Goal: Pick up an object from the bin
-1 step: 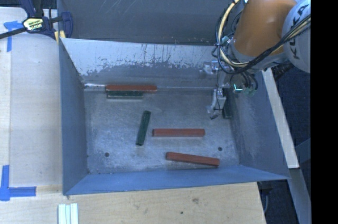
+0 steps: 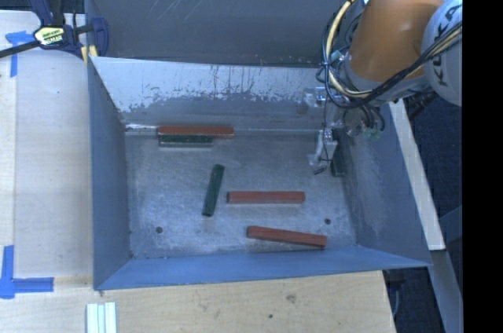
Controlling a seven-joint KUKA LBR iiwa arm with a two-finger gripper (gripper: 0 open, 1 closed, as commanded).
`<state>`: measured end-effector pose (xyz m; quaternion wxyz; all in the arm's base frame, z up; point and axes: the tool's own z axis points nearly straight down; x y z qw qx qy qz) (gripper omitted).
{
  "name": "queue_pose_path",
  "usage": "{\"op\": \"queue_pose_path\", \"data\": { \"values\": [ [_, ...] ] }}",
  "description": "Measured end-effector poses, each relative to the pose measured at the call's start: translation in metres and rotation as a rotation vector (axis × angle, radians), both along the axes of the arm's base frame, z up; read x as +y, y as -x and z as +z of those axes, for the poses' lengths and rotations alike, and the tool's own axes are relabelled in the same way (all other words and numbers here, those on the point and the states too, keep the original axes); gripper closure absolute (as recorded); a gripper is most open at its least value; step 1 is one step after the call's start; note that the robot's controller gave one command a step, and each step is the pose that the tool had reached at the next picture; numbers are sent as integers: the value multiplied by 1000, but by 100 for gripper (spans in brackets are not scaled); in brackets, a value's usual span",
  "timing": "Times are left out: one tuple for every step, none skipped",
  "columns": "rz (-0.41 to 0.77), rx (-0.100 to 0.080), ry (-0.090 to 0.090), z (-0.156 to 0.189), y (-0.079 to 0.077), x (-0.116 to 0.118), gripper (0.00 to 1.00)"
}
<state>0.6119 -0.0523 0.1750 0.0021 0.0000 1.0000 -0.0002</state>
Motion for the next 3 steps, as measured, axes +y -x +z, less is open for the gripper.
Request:
{"op": "queue_pose_path", "data": {
  "values": [
    [-34, -3, -1, -72, 33, 40, 0],
    [-40, 4, -1, -85, 41, 49, 0],
    [-186, 3, -1, -67, 55, 71, 0]
  ]
}}
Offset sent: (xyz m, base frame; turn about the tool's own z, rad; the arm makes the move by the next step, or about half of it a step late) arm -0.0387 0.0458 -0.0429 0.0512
